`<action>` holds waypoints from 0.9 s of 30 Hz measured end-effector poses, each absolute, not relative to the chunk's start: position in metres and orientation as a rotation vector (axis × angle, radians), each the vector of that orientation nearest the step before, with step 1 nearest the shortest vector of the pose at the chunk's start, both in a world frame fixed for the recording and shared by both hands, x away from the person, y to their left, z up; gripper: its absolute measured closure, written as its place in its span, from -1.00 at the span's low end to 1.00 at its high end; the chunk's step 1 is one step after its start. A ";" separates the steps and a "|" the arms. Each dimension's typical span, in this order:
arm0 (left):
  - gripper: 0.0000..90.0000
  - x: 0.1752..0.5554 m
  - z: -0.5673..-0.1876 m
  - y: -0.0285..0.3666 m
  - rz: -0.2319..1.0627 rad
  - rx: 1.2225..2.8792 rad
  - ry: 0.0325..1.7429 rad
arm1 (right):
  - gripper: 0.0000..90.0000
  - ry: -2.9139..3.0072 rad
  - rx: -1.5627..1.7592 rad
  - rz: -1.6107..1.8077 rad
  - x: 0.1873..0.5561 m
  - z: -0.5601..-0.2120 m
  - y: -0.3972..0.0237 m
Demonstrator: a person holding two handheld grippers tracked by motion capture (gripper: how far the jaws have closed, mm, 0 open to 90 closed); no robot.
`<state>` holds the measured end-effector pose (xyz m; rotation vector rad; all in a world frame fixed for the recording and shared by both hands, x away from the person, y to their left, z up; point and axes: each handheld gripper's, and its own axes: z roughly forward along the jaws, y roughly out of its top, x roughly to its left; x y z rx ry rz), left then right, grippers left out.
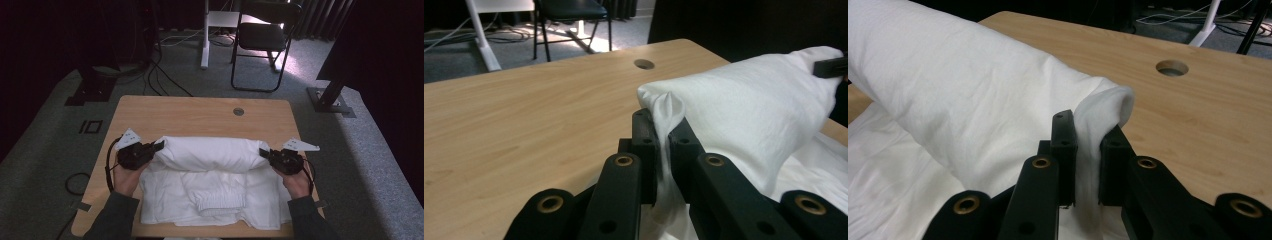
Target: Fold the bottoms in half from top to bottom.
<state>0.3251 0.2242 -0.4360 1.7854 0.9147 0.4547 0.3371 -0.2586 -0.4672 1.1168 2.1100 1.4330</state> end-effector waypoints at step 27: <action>0.91 0.314 -0.540 0.192 0.362 2.129 1.044 | 0.78 2.345 1.211 1.206 0.303 -0.545 -0.242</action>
